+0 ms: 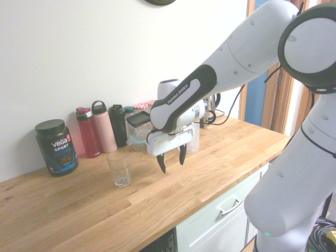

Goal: Pour me some water

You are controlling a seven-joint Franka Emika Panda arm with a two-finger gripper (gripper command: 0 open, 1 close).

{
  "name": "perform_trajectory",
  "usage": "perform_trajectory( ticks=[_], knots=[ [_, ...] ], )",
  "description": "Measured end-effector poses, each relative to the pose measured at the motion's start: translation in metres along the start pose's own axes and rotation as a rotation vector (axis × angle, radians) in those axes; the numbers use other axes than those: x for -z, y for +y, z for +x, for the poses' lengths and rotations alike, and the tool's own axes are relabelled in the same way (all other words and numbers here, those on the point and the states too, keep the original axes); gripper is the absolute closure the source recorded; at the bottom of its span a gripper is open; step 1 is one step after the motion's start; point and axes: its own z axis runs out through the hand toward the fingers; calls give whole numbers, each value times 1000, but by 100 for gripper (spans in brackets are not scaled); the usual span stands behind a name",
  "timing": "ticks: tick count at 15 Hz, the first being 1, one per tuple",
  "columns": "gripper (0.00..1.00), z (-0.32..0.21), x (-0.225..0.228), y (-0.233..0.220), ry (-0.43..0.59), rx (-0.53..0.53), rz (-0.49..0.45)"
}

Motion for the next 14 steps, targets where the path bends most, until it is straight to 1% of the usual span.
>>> perform_trajectory(
  ticks=[3,5,8,10,12,14],
  knots=[
    [0,4,10,-2,16,-3,18],
    [0,13,43,1,59,-42,63],
    [0,24,108,37,144,-182,134],
    [0,26,138,62,191,-301,162],
    [0,23,152,85,204,-400,166],
    [0,19,159,102,218,-448,171]
  ],
)
